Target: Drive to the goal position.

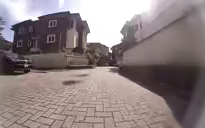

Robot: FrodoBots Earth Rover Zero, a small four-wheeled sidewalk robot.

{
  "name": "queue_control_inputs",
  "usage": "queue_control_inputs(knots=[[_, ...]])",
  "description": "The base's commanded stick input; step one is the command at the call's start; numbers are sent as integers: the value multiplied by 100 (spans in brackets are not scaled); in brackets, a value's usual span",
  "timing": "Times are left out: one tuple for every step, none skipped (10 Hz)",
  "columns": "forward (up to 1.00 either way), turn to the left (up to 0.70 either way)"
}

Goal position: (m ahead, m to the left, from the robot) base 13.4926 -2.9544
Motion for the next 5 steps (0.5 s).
queue_control_inputs(knots=[[69, 2], [69, -32], [69, -19], [69, -6], [69, 3]])
